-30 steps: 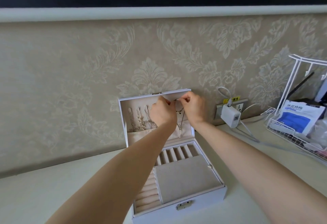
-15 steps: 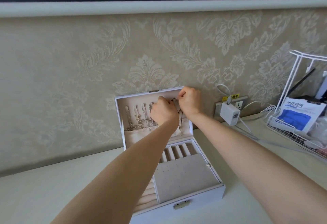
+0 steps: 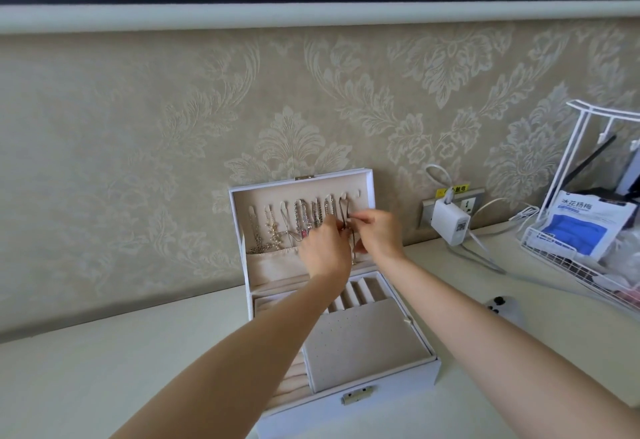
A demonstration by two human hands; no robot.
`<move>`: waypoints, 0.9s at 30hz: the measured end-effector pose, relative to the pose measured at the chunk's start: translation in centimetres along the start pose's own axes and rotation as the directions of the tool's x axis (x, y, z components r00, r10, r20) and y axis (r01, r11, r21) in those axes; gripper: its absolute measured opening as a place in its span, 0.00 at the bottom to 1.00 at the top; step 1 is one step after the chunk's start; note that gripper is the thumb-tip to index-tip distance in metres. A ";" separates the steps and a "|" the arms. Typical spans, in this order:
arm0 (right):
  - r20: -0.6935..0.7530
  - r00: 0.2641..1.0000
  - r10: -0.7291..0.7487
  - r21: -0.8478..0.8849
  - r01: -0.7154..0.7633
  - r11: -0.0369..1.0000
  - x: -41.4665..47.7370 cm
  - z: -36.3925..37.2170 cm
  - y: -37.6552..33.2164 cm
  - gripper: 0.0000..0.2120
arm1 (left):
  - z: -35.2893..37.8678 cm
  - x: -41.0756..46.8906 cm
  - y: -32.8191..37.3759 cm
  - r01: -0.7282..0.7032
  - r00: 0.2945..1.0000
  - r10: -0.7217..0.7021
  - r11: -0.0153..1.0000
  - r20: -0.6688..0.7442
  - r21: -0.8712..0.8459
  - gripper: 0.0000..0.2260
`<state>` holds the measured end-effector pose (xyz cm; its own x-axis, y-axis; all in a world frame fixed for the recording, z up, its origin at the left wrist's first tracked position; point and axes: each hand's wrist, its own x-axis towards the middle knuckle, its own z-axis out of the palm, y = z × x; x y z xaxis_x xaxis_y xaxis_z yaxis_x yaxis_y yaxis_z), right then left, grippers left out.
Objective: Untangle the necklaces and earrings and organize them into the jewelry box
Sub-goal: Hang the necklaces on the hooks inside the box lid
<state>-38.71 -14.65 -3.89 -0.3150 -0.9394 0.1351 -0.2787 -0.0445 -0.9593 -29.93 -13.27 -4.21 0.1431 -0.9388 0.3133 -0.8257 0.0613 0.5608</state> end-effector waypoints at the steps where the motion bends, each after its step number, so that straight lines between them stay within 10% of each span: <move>1: 0.011 1.000 0.012 0.015 -0.012 1.000 -0.5 0.0 0.2 0.06 | 0.0 -0.3 -0.1 -0.022 1.000 0.022 1.000 0.002 0.011 0.08; 17: 0.072 0.969 0.236 0.352 -0.247 0.903 -4.0 -0.1 2.5 0.03 | 0.0 -3.5 -2.0 -0.169 0.984 0.164 0.983 -0.070 -0.066 0.13; 27: 0.024 0.981 0.193 0.144 -0.195 0.970 -3.4 0.1 2.8 0.03 | -0.4 -3.7 -2.2 -0.235 0.963 0.240 0.970 0.121 -0.056 0.20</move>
<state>-38.34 -11.58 -7.08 -0.3415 -0.9380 -0.0588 -0.0780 0.0906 -0.9928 -28.41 -9.79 -6.30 -0.1262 -0.9305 0.3440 -0.8041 0.2990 0.5138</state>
